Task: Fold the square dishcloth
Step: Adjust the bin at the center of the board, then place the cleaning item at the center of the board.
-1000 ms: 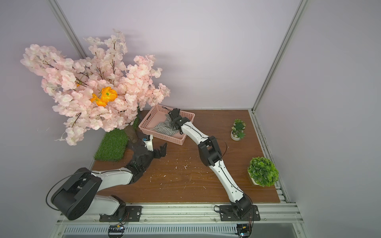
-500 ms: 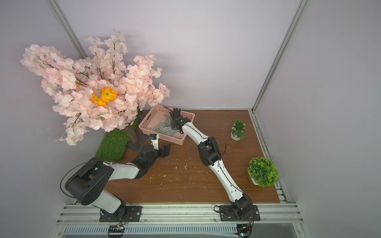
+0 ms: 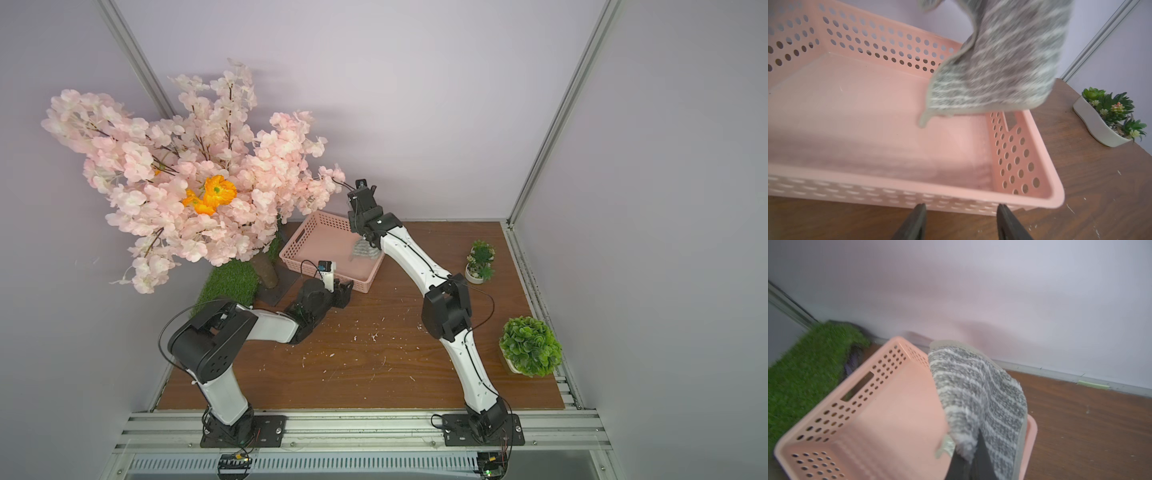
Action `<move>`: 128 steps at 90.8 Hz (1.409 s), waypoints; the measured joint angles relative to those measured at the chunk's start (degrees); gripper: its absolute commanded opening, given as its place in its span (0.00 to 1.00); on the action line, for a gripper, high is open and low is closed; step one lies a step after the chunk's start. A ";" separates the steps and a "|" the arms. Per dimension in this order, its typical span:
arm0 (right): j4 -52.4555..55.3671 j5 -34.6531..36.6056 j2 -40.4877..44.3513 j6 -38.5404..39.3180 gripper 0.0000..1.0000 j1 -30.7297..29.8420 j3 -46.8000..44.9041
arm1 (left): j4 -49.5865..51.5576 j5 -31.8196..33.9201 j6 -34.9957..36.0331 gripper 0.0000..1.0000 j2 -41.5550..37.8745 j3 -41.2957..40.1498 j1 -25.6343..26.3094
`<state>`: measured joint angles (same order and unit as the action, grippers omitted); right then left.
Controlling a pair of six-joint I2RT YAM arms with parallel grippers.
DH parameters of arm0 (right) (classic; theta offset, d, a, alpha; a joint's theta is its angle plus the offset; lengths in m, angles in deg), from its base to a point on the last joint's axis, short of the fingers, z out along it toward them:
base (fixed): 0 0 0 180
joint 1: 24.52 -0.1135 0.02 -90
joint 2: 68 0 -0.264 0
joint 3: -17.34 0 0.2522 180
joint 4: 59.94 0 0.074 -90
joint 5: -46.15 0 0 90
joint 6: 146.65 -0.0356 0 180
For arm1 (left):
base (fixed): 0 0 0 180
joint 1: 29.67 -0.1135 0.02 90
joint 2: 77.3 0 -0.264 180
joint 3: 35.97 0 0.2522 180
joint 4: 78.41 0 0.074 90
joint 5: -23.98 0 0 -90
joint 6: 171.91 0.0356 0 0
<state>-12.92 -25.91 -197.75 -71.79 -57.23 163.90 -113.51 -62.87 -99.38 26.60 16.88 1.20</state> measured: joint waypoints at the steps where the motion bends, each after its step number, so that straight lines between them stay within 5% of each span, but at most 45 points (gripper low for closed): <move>1: -0.17 0.22 0.70 0.00 0.00 -0.02 -0.48 | 0.00 0.00 0.00 0.56 0.26 0.28 0.00; 37: -10.91 4.68 28.83 -1.33 0.00 -1.22 -39.45 | -0.04 -0.39 0.17 0.57 7.34 8.33 0.00; 55: -11.45 2.34 40.87 -3.58 0.00 -3.45 -49.55 | 0.07 -1.66 -0.31 0.60 6.40 8.57 0.02; 85: -12.15 -2.60 54.95 -8.57 0.00 -11.54 -55.12 | -0.42 -2.45 -5.49 0.62 -11.43 -1.62 0.33; 119: -13.81 -4.50 55.47 -21.66 0.02 -13.57 -72.32 | 10.80 10.54 -13.77 0.68 -27.39 -10.05 3.58; 123: -13.94 -4.22 54.90 -23.06 0.09 -11.80 -75.67 | 12.09 11.37 -13.79 0.68 -28.13 -10.05 3.65; 128: -14.08 -4.17 54.31 -24.24 0.28 -9.05 -79.76 | 13.49 11.85 -13.73 0.69 -28.76 -10.05 3.65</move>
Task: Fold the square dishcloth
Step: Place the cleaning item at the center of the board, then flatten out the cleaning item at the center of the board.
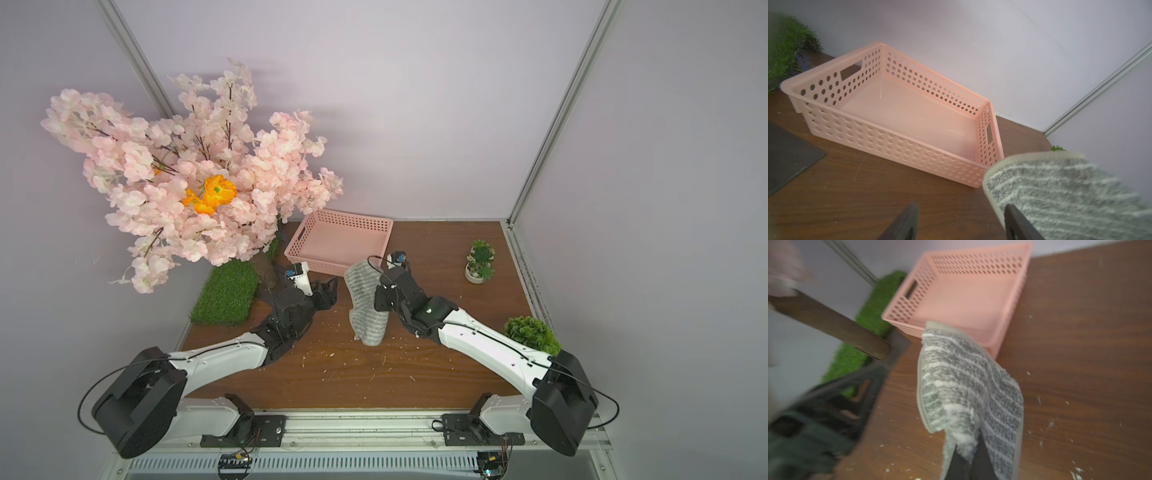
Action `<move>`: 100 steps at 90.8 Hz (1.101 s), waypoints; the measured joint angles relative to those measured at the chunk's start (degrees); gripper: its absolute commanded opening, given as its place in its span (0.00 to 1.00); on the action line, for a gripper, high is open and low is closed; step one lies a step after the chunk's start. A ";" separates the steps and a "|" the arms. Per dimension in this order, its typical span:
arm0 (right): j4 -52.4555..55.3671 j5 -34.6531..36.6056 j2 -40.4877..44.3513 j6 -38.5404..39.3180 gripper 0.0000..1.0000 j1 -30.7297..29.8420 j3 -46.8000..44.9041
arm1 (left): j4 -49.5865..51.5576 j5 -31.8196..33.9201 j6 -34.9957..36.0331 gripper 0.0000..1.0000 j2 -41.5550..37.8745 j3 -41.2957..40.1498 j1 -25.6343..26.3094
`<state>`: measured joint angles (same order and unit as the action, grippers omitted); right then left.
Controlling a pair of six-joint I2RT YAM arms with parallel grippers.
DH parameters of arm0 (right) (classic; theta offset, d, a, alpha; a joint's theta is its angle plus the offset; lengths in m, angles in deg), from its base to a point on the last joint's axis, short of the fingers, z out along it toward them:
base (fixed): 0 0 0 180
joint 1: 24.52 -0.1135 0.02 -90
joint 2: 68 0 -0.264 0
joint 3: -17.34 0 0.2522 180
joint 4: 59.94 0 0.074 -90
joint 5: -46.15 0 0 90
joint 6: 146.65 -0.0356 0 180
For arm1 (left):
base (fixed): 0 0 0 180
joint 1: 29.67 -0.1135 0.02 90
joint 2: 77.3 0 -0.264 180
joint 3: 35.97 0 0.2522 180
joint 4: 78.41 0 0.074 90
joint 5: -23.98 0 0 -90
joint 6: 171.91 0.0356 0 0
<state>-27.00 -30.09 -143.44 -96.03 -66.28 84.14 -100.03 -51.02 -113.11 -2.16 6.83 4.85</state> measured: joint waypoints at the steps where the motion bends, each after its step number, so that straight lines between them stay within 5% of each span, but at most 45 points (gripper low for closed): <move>1: -0.04 -0.04 -0.20 -0.46 0.31 0.72 -0.85 | 0.31 -0.02 0.04 0.69 -0.02 0.02 0.02; 15: -0.17 -1.57 -2.36 -1.44 0.56 8.66 -10.03 | 2.47 -2.03 1.42 0.69 0.59 0.07 0.39; 34: -1.38 -2.64 -1.29 -0.68 0.70 12.28 -11.54 | 2.84 -9.14 5.95 0.68 6.45 0.28 3.32; 58: -4.02 -2.47 2.14 -0.07 0.68 18.69 -14.82 | 5.62 -14.80 11.74 0.65 15.80 4.61 7.69; 100: -12.31 -4.04 -8.48 2.34 0.56 27.58 -17.81 | 10.97 -13.05 12.98 0.36 18.99 4.92 8.96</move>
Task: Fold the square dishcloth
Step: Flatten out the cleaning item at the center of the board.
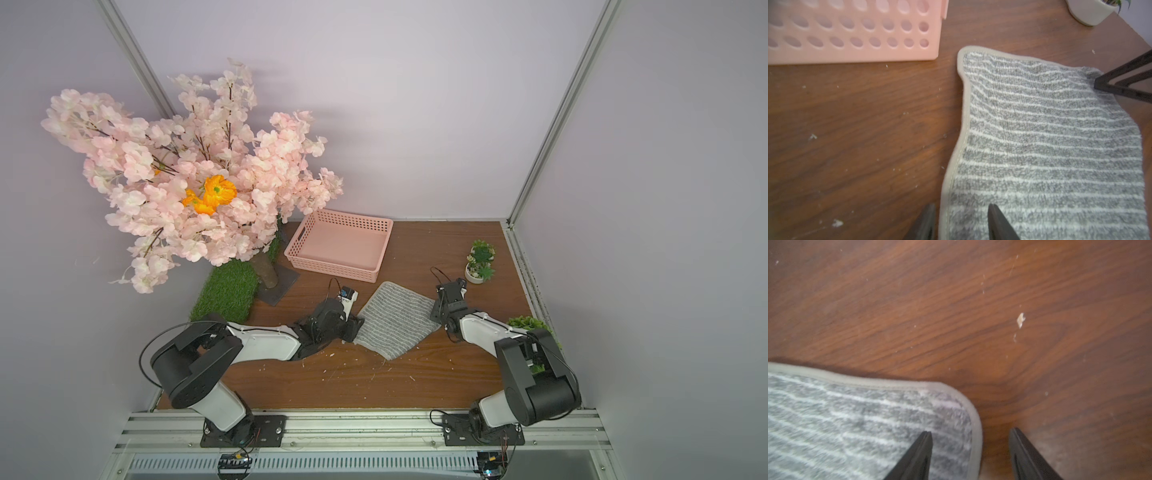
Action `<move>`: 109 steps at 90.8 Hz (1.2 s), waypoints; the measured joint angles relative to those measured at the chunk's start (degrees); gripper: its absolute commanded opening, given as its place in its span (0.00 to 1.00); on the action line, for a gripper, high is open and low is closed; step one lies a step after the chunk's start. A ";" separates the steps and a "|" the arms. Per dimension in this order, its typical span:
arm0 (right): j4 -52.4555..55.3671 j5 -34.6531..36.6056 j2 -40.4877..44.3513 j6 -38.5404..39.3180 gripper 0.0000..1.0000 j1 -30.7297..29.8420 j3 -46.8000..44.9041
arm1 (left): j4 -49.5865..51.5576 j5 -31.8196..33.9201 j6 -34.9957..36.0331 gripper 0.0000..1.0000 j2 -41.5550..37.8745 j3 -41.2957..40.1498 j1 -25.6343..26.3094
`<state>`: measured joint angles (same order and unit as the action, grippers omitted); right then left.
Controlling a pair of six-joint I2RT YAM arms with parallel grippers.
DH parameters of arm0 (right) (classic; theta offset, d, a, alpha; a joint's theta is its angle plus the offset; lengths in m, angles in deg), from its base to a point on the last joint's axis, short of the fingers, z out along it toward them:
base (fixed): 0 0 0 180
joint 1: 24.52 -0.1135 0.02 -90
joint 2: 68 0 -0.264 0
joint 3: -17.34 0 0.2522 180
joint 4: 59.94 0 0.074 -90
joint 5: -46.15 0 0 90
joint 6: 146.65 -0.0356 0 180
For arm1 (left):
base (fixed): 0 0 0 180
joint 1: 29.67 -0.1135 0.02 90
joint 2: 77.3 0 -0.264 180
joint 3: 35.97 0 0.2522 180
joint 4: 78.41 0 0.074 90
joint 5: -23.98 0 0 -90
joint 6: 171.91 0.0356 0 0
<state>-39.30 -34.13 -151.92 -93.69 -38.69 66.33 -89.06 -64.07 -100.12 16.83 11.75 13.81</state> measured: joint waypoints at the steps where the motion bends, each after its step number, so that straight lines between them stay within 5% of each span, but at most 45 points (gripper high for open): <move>1: -0.20 -0.07 -0.24 0.13 0.56 0.09 0.11 | 0.04 -0.04 -0.07 0.35 0.00 -0.17 0.00; 18: -3.65 -1.36 -4.66 2.01 0.33 0.96 2.91 | 1.16 0.61 -1.77 0.10 -1.49 -2.10 0.20; 36: -5.22 -5.14 -7.54 5.22 0.08 1.03 5.35 | 3.50 -0.74 -4.55 0.09 -7.34 -6.84 1.20; 41: -4.98 -6.45 -7.61 6.95 0.04 1.03 6.05 | 4.33 -1.33 -5.29 0.16 -8.81 -7.72 1.66; 50: -4.63 -8.11 -7.56 9.64 0.00 0.90 8.17 | 5.99 -1.75 -6.75 0.48 -11.61 -8.66 2.10; 58: -4.48 -8.92 -7.19 12.57 0.00 0.46 10.16 | 6.64 -0.42 -8.26 0.60 -13.75 -8.52 2.29; 76: -3.74 -7.89 -3.21 17.51 0.00 -2.54 11.13 | 7.63 4.42 -8.48 0.61 -11.17 -0.98 1.46; 109: -3.65 -3.96 1.05 20.44 0.00 -8.37 11.06 | 5.84 3.48 -3.41 0.55 9.68 19.71 -3.98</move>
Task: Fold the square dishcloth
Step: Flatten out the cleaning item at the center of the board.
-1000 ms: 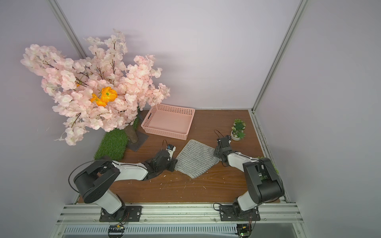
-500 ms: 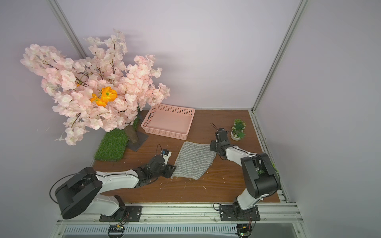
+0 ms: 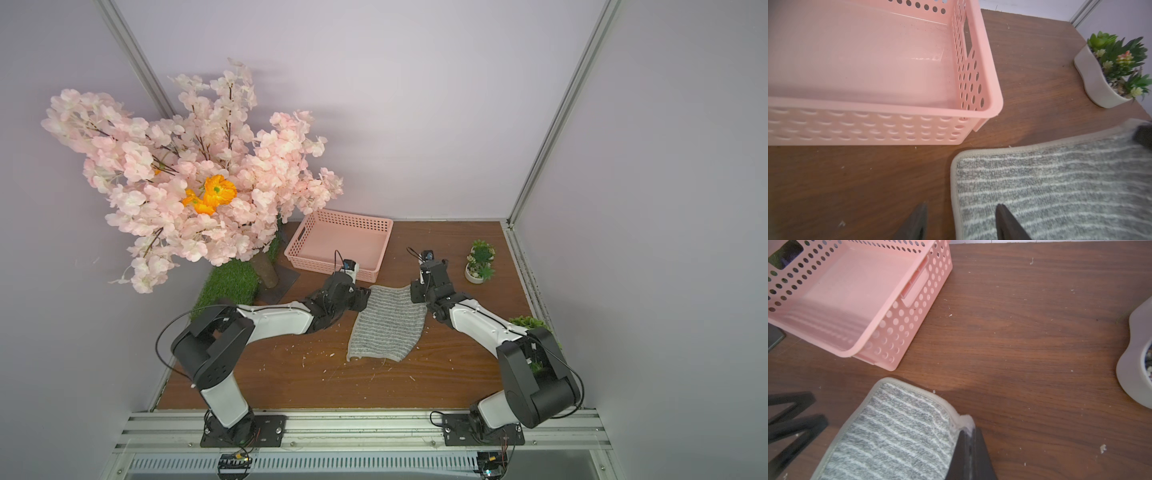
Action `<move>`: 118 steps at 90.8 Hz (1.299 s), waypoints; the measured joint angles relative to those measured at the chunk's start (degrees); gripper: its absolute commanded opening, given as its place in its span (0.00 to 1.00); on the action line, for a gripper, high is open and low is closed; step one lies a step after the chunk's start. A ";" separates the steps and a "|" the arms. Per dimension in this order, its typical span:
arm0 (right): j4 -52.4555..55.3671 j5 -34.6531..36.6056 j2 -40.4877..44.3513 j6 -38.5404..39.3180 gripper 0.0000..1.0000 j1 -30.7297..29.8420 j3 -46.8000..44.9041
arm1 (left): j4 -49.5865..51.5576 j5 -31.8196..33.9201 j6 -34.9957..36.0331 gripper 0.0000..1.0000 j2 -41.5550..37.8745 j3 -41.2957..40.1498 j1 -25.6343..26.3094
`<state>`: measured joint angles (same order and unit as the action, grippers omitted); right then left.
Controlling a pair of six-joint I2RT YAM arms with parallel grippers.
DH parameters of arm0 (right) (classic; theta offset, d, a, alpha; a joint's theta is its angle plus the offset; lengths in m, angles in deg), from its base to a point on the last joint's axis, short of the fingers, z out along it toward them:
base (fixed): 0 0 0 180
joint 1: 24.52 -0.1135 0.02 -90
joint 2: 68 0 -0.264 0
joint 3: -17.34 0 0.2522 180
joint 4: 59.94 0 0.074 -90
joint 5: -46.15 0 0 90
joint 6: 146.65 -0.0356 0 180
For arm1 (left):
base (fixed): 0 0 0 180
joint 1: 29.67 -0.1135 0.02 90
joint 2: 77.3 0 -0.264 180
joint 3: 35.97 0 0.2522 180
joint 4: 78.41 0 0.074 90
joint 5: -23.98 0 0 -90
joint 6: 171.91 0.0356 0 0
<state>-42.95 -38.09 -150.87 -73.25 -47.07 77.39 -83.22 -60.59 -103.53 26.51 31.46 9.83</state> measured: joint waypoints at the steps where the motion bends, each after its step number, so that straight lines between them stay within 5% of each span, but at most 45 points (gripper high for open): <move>1: 0.00 0.09 0.04 -0.02 0.00 -0.04 0.00 | 0.15 0.00 0.15 0.56 0.55 0.39 0.00; 49: -0.20 1.20 1.14 -0.33 0.00 -0.66 -1.66 | 3.56 -0.63 3.82 0.54 10.78 8.76 -0.24; 71: -0.17 2.62 1.14 -0.57 0.00 -0.70 -1.66 | 2.40 -0.50 3.56 0.02 11.98 9.40 -0.37; 79: -0.07 3.54 1.55 -0.74 0.00 -0.70 -1.66 | 1.33 -1.11 3.82 0.00 11.87 8.66 -0.55; 118: 1.51 8.02 9.29 -0.09 0.00 -0.81 -1.66 | -10.21 0.55 2.84 0.00 -9.94 -12.02 0.37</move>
<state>-41.45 -30.07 -141.58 -73.34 -47.87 75.73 -93.43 -60.05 -100.69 16.57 19.44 10.21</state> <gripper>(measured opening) 0.048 0.045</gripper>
